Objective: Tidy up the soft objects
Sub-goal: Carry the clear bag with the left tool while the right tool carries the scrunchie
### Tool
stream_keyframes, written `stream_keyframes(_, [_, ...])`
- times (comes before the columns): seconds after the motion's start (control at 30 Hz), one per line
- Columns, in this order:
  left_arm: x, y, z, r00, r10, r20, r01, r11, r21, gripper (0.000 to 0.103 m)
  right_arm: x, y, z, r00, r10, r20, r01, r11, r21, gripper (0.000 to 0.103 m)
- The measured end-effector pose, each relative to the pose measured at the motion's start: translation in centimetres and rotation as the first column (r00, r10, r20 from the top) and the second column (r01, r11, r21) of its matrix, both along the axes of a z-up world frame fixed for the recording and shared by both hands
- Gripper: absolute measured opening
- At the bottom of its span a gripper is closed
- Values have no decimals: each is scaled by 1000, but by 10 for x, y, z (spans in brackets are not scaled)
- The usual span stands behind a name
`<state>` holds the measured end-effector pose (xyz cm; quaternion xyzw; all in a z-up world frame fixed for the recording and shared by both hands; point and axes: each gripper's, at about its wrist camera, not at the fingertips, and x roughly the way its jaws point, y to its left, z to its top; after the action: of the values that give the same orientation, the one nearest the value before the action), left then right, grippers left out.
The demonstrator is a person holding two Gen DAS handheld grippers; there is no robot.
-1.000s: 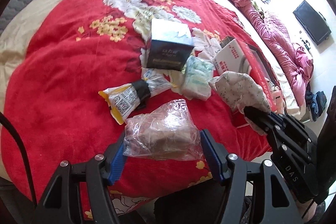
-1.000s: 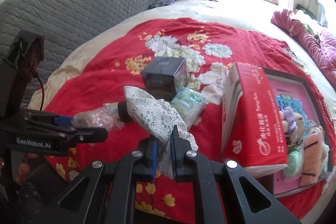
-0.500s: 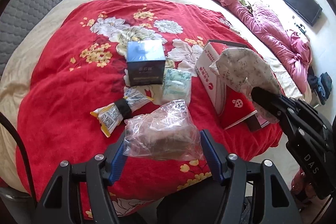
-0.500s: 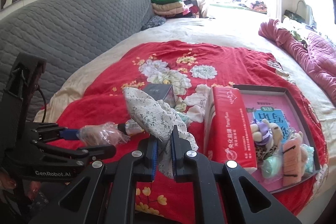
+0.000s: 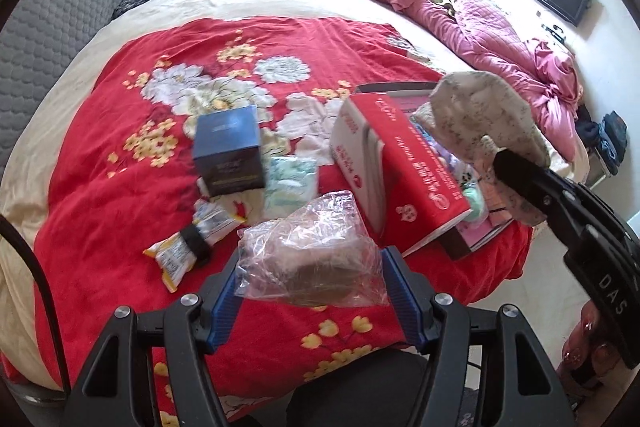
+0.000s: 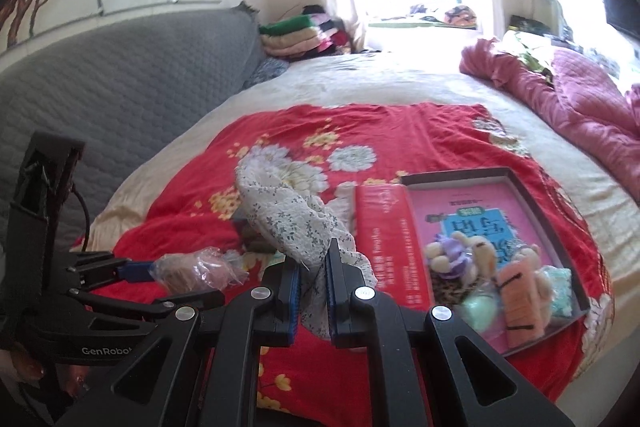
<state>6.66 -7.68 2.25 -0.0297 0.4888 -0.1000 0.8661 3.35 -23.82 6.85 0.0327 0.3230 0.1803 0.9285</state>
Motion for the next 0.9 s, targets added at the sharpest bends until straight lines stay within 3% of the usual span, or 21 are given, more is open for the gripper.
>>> stream_keyframes(0.37, [16, -61, 6, 995, -99, 17, 98, 995, 29, 66, -9, -73, 15, 981, -187, 53, 186, 982, 15, 10])
stream_keyframes(0.67, [35, -117, -2, 981, -196, 8, 195, 980, 47, 66, -18, -135, 18, 928, -365, 78, 365, 931, 21, 10])
stream_keyframes(0.9, [61, -153, -4, 970, -244, 19, 242, 969, 57, 66, -14, -161, 10, 903, -423, 76, 421, 906, 35, 10])
